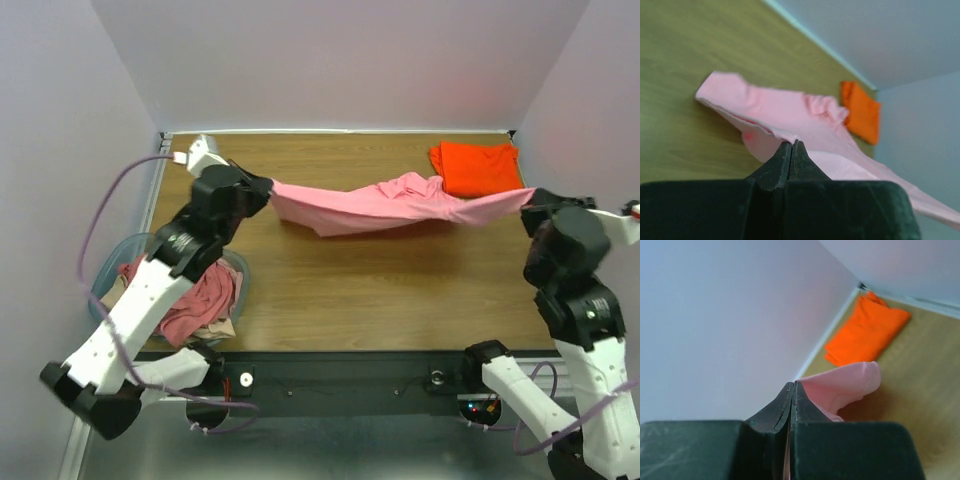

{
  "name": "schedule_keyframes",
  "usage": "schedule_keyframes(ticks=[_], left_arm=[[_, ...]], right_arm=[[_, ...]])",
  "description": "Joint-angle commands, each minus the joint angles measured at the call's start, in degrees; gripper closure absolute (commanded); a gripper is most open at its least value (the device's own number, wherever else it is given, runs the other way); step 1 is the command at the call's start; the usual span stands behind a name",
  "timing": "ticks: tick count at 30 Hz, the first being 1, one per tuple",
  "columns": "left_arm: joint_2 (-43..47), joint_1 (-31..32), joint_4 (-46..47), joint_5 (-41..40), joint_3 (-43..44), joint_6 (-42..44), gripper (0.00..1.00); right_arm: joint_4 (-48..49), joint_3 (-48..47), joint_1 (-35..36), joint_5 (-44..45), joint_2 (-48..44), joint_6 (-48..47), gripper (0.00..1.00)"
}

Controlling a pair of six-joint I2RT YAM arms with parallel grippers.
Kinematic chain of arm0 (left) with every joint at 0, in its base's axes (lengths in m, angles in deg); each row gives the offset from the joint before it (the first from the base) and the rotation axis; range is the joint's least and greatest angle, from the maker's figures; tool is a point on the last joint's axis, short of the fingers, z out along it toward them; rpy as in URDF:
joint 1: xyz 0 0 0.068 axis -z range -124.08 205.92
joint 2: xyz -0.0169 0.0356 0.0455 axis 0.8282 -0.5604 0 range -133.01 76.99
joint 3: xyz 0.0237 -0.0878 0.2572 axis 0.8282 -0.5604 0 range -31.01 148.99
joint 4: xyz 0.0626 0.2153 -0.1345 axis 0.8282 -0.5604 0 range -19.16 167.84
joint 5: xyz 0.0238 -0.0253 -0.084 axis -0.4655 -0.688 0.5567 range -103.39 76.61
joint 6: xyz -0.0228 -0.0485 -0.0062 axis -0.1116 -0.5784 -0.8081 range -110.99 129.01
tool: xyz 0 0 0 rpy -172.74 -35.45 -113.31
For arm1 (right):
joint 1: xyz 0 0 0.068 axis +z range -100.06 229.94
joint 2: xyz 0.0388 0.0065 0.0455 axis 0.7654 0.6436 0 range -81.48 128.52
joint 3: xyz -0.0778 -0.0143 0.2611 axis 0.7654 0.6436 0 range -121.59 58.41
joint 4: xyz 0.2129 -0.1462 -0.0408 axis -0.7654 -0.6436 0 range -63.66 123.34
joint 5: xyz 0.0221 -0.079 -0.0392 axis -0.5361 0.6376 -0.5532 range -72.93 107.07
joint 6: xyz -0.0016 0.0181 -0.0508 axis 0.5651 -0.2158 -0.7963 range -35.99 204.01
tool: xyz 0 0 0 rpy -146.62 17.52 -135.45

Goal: Fold and stack the t-shirts
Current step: Flatten the tshirt out

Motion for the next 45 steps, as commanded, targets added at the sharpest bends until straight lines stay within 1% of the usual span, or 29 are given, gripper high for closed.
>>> schedule_keyframes(ticks=[1,4,8,11,14,19,22,25,26,27,28,29,30,31,32,33,34,35,37,38,40,41,42,43,44,45], left_arm=[[9.1,-0.1,3.1,2.7,8.9,5.7,1.00],[11.4,0.1,3.1,6.5,12.5,6.7,1.00],[15.1,0.1,2.8,10.8,18.3,8.2,1.00],[17.3,0.2,2.7,13.8,20.9,8.4,1.00],[18.5,0.1,2.5,13.0,22.3,8.8,1.00],[16.8,0.1,2.2,11.2,22.4,9.8,1.00],[13.2,0.1,1.7,5.5,22.4,10.5,1.00],[8.0,0.1,1.0,-3.2,22.7,11.2,1.00],[4.8,-0.1,1.1,-5.5,22.4,11.1,1.00],[3.0,-1.1,1.3,-8.6,22.2,11.1,1.00],[1.3,-1.1,1.6,-8.9,21.9,11.4,1.00],[-2.7,-3.8,2.4,-8.8,21.1,11.3,1.00],[-4.8,-5.4,2.8,-8.2,20.7,11.4,1.00],[-7.0,-7.0,3.3,-6.0,20.2,11.4,1.00],[-11.4,-10.1,4.6,-5.2,19.6,11.4,1.00],[-13.8,-11.3,5.6,-3.1,18.4,11.6,1.00],[-16.1,-12.5,8.3,-2.0,17.7,12.2,1.00],[-20.9,-14.2,9.6,0.2,16.7,12.5,1.00],[-26.4,-15.9,11.4,2.3,17.0,13.0,1.00],[-32.5,-16.4,12.1,2.9,19.3,13.4,1.00],[-39.3,-17.9,11.2,3.4,23.3,13.9,1.00],[-46.0,-18.3,9.2,3.5,25.6,14.1,1.00],[-49.3,-18.9,8.1,3.8,31.0,14.6,1.00],[-52.4,-19.2,6.8,4.3,34.0,14.7,1.00],[-57.8,-19.4,4.6,4.8,36.6,14.8,1.00],[-59.9,-19.6,4.0,5.3,41.0,14.9,1.00]], right_arm=[[5.0,-11.2,0.0,0.4,-1.8,-6.7,1.00],[5.2,-17.2,0.0,-4.4,-2.3,-9.1,1.00],[5.2,-28.6,0.0,-10.9,-2.0,-13.0,1.00],[5.2,-32.7,0.0,-13.9,-1.8,-14.2,1.00],[5.2,-36.0,0.0,-15.1,-1.5,-14.9,1.00],[5.5,-36.5,-0.1,-14.9,0.9,-15.3,1.00],[6.3,-35.4,0.0,-13.2,5.0,-16.0,1.00],[9.2,-32.5,0.0,-10.9,10.9,-16.8,1.00],[10.1,-30.3,0.0,-9.4,12.4,-17.1,1.00],[12.8,-28.9,0.0,-8.9,15.8,-17.4,1.00],[14.7,-27.4,0.0,-8.8,17.4,-18.1,1.00],[16.2,-24.7,0.0,-7.9,19.4,-18.3,1.00],[17.7,-23.6,0.0,-7.8,21.2,-18.8,1.00],[21.2,-22.5,0.0,-8.1,25.0,-19.5,1.00],[22.9,-21.2,0.0,-8.0,26.8,-19.9,1.00],[25.9,-19.1,0.0,-7.8,28.5,-20.2,1.00],[27.4,-18.0,-0.1,-7.8,32.4,-20.6,1.00],[28.7,-17.2,-0.1,-7.0,34.2,-20.7,1.00],[31.7,-15.5,-0.7,-6.6,38.6,-20.6,1.00],[32.2,-15.4,-1.8,-6.9,43.1,-20.2,1.00],[33.2,-15.4,-3.2,-9.2,47.5,-18.3,1.00],[33.3,-16.1,-4.9,-10.5,52.2,-17.7,1.00],[33.7,-16.5,-5.5,-12.8,54.2,-16.7,1.00],[33.7,-17.1,-6.1,-14.0,56.6,-16.5,1.00],[34.0,-18.2,-7.0,-15.0,58.3,-16.2,0.99],[34.4,-18.6,-7.3,-16.7,61.6,-16.5,1.00]])
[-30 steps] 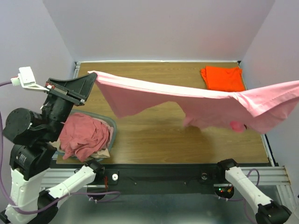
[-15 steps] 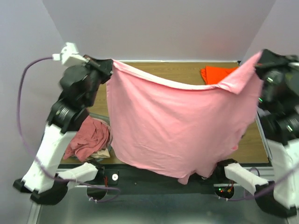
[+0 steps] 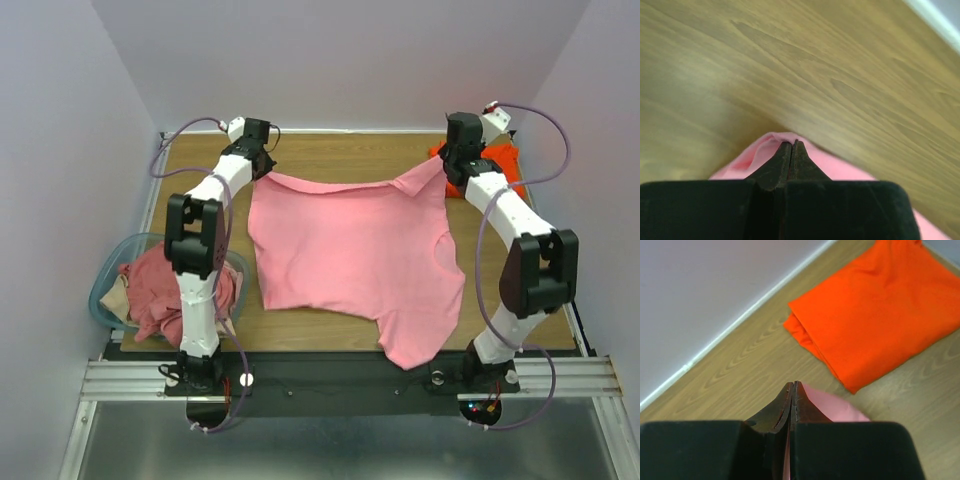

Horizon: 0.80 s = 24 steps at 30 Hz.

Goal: Fold and stack the t-shirts
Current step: Flatten the tshirt out

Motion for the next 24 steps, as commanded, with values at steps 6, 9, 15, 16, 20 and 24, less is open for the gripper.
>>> schedule_keyframes(ticks=[6,9,15,16,20,24], left_arm=[[-8.6,-1.1,0.7,1.8,13.8,2.2,1.00],[-7.5,-1.2,1.6,1.2,12.3,2.3,1.00],[-2.2,-1.3,1.6,4.1,7.6,3.0,1.00],[-0.5,-1.3,1.8,4.2,6.2,2.9,1.00],[15.1,-0.9,5.2,5.6,-5.2,2.3,1.00],[31.6,2.5,6.2,2.8,-13.1,2.6,1.00]], right_arm=[[8.0,-7.0,-3.0,-6.1,10.4,-0.3,1.00],[8.0,-5.9,-3.0,-6.1,9.8,-0.5,1.00],[8.1,-1.4,-3.1,-4.6,1.5,-0.1,1.00],[8.0,-0.5,-3.1,-4.2,-0.3,0.0,1.00],[8.1,4.8,-3.1,-3.2,-15.5,-1.2,1.00],[5.6,7.8,-3.1,-2.2,-30.7,-2.2,1.00]])
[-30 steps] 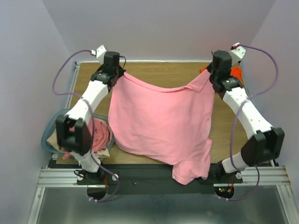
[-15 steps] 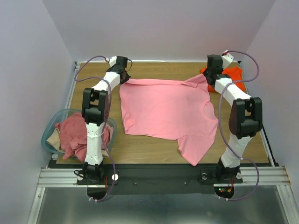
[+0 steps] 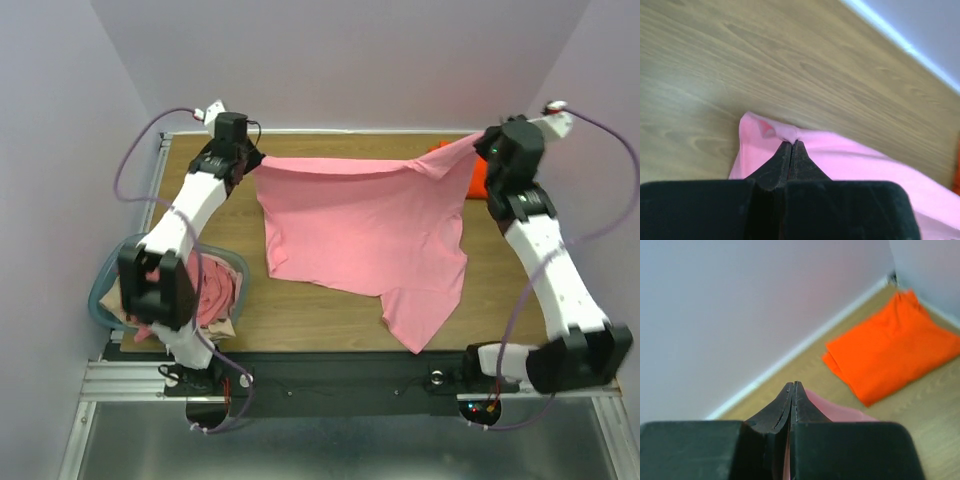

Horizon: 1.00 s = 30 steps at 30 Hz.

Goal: Fold and stack the t-shirts
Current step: Flatten the tshirt out

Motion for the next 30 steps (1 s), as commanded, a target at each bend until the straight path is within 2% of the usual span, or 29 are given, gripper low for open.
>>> schedule_keyframes(ticks=[1,7,13,18,22,25,30], left_arm=[[24.3,3.8,4.1,-2.9,-4.8,0.8,1.00],[46.9,10.6,3.7,-5.1,-9.0,0.6,1.00],[59.2,11.8,3.0,3.0,-6.3,-0.6,1.00],[61.1,11.8,1.6,8.5,-2.3,-1.2,1.00],[61.5,11.8,0.9,9.0,-1.6,-1.3,1.00],[60.9,11.8,0.9,6.6,-2.0,-0.6,1.00],[56.6,11.8,0.9,-3.4,-5.9,-0.3,1.00]], right_arm=[[1.1,0.3,0.1,3.2,-16.1,-1.5,1.00],[-7.9,-5.7,0.2,1.5,-35.0,-2.6,1.00],[-15.9,-20.2,0.2,-2.3,-42.8,-3.5,1.00],[-20.9,-28.7,0.2,-6.9,-45.3,-3.3,1.00],[-21.3,-30.1,0.2,-4.8,-45.2,-3.6,1.00],[-21.3,-29.1,0.2,-3.8,-43.0,-3.8,1.00],[-19.8,-21.4,0.2,-1.1,-37.4,-2.7,1.00]])
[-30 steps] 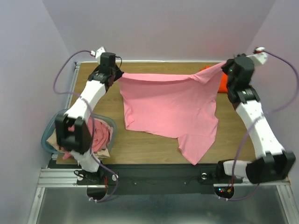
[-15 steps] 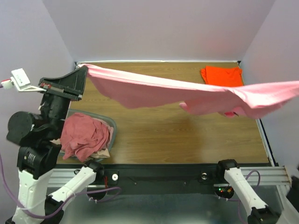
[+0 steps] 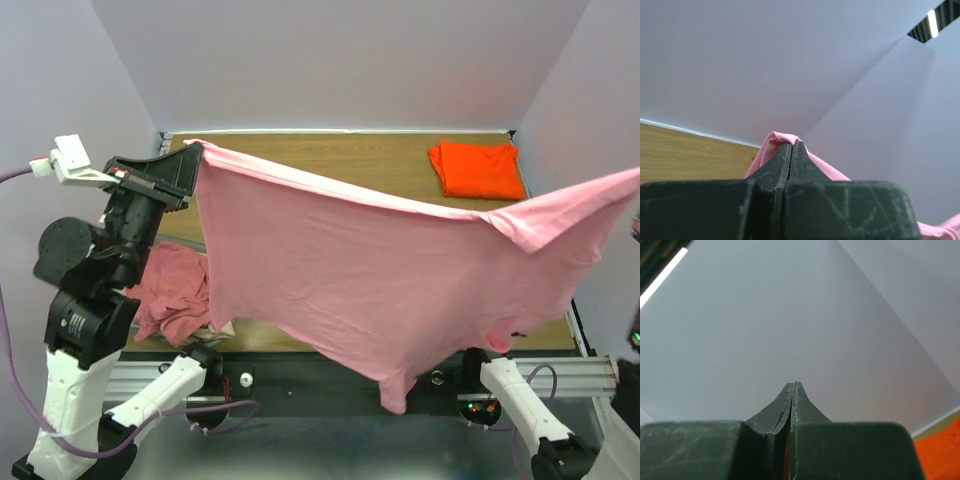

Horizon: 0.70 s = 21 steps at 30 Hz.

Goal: Fold and stack the t-shirts
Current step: Flatten the tshirt out

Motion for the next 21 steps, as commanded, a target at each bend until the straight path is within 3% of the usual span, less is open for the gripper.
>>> schedule_keyframes(ticks=[1,6,12,14,17,21], left_arm=[[-6.6,0.0,2.6,-9.3,-4.5,0.8,1.00],[-19.2,-1.8,5.4,-20.4,-7.4,0.6,1.00],[-41.5,-8.8,12.7,-18.6,-4.0,1.6,1.00],[-51.3,-9.8,12.9,-18.8,-0.6,2.3,1.00],[-65.2,-11.5,11.9,-15.1,12.4,3.7,1.00],[-82.4,-13.4,6.1,-10.5,27.6,3.6,1.00]], right_arm=[[2.0,7.1,-0.1,4.0,6.9,-0.1,1.00],[12.6,20.6,-0.1,7.6,13.1,0.5,1.00],[24.1,27.8,-0.1,7.9,29.0,1.2,1.00],[26.0,28.2,-0.1,8.0,34.8,1.2,1.00],[31.3,26.2,-0.1,7.2,47.2,1.3,1.00],[32.9,17.4,-0.2,5.2,64.3,0.8,1.00]])
